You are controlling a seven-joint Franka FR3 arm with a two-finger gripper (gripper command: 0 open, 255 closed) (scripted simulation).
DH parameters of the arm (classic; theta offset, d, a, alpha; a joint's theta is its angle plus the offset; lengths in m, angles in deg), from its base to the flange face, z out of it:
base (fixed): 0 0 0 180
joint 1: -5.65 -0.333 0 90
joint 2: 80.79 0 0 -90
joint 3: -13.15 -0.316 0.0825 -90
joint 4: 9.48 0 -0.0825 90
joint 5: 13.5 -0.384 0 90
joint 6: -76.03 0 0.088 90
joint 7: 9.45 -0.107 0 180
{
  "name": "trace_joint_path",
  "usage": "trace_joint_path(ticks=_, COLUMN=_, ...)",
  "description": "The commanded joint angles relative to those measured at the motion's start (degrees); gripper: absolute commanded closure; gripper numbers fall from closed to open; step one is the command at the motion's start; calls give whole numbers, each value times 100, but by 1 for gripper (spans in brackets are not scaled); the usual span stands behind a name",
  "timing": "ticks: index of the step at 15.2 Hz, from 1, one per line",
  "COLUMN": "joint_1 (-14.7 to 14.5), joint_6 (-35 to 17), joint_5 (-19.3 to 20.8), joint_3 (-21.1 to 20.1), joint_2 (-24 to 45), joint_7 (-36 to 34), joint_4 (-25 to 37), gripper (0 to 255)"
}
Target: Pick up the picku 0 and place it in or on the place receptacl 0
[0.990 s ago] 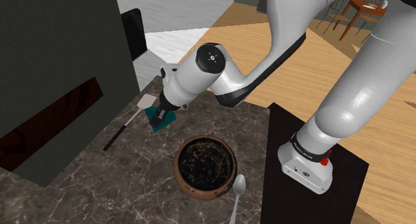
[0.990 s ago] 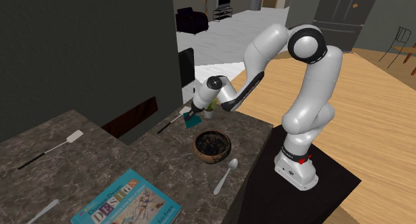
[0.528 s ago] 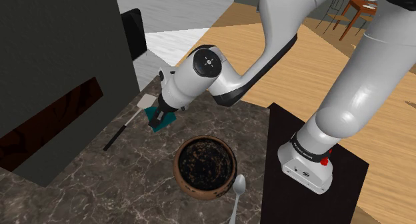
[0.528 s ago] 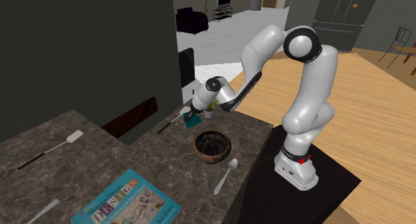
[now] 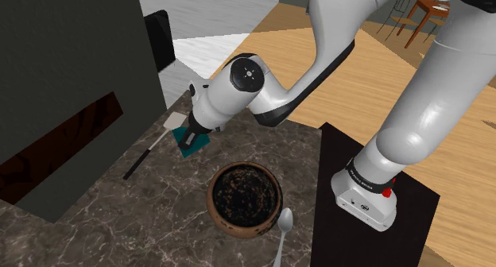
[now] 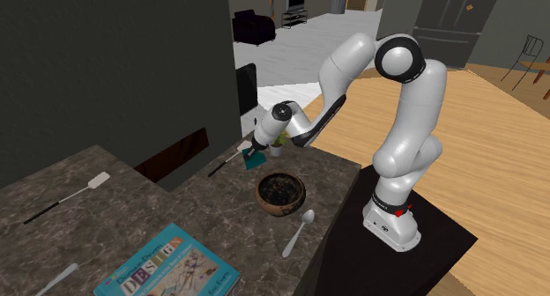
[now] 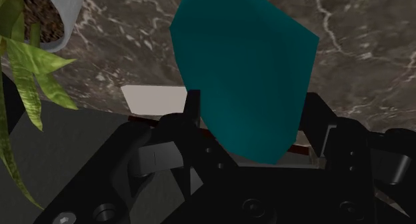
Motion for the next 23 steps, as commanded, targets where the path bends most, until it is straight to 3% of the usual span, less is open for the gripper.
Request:
trace_joint_path(ticks=1, joint_1=3, joint_6=3, joint_5=-5, joint_3=3, joint_2=1, joint_7=4, joint_4=-4, gripper=255)
trace_joint_path(ticks=4, joint_1=0, joint_6=5, joint_5=11, joint_3=5, joint_2=8, joint_7=-9, joint_4=-1, gripper=255)
trace_joint_path(ticks=14, joint_1=279, joint_6=-97, joint_5=-2453, joint_3=-397, joint_2=-940, joint_7=2022, joint_4=-291, gripper=255)
trace_joint_path(ticks=19, joint_1=93, joint_6=2, joint_5=-3757, joint_3=-318, joint_2=-1387, joint_7=3090, joint_4=-354, gripper=255)
trace_joint_path(ticks=23, joint_1=-179, joint_6=186, joint_5=-4570, joint_3=-122, joint_2=-1678, joint_7=3766, joint_4=-330, gripper=255)
